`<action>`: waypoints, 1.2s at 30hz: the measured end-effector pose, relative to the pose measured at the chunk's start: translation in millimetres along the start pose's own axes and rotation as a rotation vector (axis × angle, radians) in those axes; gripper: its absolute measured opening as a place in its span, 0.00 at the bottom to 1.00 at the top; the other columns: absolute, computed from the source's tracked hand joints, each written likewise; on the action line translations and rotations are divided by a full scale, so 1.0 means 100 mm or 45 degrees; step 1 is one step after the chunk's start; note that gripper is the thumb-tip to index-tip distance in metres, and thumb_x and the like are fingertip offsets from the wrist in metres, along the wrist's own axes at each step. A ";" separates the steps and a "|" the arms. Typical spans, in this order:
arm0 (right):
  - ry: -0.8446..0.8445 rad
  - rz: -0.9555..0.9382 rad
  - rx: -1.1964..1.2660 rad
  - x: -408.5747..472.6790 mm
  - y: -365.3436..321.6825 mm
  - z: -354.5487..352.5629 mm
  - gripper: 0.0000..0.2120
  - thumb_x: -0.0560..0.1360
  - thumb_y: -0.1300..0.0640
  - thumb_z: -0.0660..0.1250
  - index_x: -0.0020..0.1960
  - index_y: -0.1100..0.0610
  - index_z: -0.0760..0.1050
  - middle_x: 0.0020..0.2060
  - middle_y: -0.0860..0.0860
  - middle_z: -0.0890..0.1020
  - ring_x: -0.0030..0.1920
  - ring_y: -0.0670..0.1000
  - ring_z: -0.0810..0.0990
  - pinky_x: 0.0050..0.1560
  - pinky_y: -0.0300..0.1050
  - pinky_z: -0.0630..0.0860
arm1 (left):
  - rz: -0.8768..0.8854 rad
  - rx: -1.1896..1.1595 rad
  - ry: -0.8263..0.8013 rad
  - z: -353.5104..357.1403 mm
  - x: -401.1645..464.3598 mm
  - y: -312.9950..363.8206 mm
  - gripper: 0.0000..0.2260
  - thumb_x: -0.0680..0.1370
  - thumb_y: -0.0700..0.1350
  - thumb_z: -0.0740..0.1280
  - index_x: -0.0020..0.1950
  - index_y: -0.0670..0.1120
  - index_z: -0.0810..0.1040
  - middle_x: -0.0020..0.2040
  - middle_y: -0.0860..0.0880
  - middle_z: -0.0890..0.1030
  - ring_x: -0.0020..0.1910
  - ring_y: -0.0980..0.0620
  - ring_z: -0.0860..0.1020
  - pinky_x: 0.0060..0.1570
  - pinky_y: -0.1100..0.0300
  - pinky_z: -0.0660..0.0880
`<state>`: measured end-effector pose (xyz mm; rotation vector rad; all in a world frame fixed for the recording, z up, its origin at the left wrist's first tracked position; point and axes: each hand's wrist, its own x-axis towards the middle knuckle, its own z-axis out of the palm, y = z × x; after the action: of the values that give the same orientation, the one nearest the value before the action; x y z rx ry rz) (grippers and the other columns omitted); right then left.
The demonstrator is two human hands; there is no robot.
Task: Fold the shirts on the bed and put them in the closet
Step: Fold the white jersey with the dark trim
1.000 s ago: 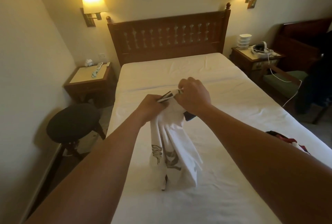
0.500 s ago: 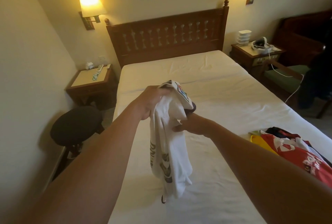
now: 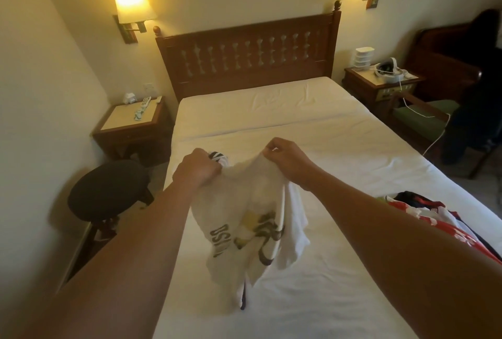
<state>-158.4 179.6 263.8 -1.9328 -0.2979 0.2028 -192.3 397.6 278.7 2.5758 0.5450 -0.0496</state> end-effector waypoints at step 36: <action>0.188 0.255 -1.144 -0.38 0.82 -0.89 0.02 0.74 0.58 0.65 0.45 0.56 0.76 0.43 0.53 0.78 0.43 0.56 0.79 0.47 0.52 0.81 | 0.640 0.379 -0.151 0.11 0.00 0.32 0.21 0.74 0.64 0.73 0.35 0.51 0.69 0.33 0.53 0.71 0.34 0.52 0.71 0.35 0.56 0.62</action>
<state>-160.7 59.8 220.3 -2.8557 -0.0904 0.0504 -178.6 366.7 284.5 2.8978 -0.1766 -0.1162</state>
